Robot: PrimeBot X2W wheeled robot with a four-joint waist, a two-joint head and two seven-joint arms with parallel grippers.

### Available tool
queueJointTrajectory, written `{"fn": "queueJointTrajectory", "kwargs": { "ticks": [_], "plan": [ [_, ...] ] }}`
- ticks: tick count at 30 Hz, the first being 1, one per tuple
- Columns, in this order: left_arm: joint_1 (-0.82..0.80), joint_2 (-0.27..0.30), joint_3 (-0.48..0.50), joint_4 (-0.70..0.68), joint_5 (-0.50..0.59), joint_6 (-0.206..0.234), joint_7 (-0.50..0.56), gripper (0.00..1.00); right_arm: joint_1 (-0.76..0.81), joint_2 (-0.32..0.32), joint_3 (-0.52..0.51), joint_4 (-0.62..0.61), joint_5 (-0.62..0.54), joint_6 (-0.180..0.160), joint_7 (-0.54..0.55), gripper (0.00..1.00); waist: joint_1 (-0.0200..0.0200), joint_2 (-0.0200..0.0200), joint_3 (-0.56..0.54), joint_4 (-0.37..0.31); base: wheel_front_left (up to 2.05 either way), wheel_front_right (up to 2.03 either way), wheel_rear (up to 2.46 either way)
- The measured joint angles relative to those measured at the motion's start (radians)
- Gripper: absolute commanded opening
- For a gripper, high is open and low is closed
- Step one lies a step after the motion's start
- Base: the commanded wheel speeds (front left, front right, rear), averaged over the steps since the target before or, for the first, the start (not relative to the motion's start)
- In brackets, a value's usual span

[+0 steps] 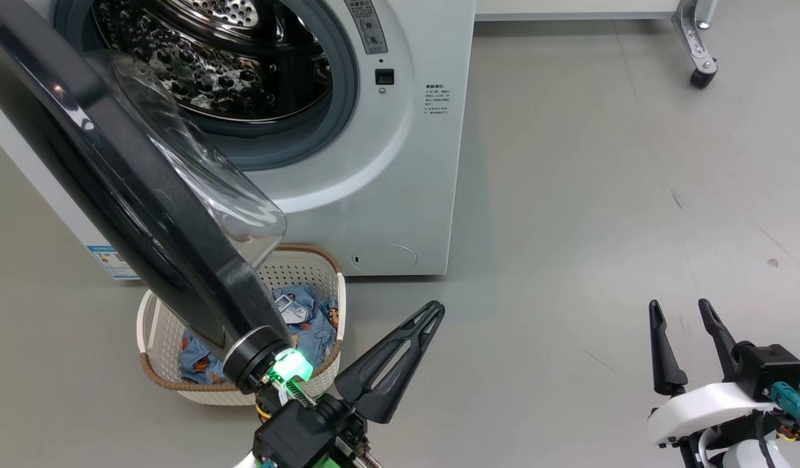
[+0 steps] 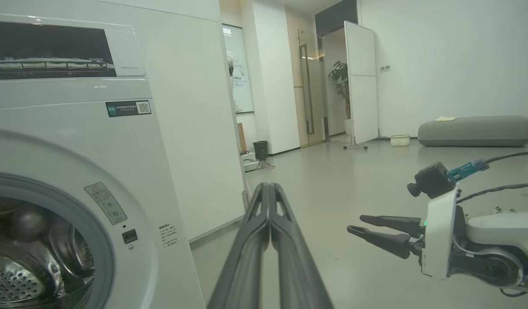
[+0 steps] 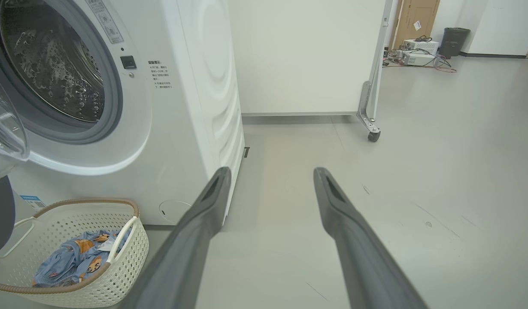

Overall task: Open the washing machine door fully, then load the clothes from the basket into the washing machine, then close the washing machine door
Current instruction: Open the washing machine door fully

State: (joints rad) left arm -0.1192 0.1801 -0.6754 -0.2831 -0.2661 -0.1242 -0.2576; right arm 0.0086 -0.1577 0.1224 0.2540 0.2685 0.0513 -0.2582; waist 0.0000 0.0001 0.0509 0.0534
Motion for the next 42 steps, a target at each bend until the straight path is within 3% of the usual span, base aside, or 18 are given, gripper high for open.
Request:
{"fn": "queueJointTrajectory", "kwargs": {
  "ticks": [25, 42],
  "plan": [
    [0.023, -0.035, 0.125, 0.308, -0.045, 0.012, 0.001, 0.0, -0.001, 0.015, -0.025, 0.007, -0.016, 0.018, 0.0, 1.0, 0.0, 0.0, 0.032, 0.003, 0.0, 0.0, 0.0],
    [0.001, -0.061, 0.212, 0.401, -0.088, 0.021, 0.001, 0.0, -0.001, 0.028, -0.039, 0.02, -0.022, 0.027, 0.0, 1.0, 0.0, 0.0, 0.031, -0.001, 0.0, 0.0, 0.0]
  ]
}}
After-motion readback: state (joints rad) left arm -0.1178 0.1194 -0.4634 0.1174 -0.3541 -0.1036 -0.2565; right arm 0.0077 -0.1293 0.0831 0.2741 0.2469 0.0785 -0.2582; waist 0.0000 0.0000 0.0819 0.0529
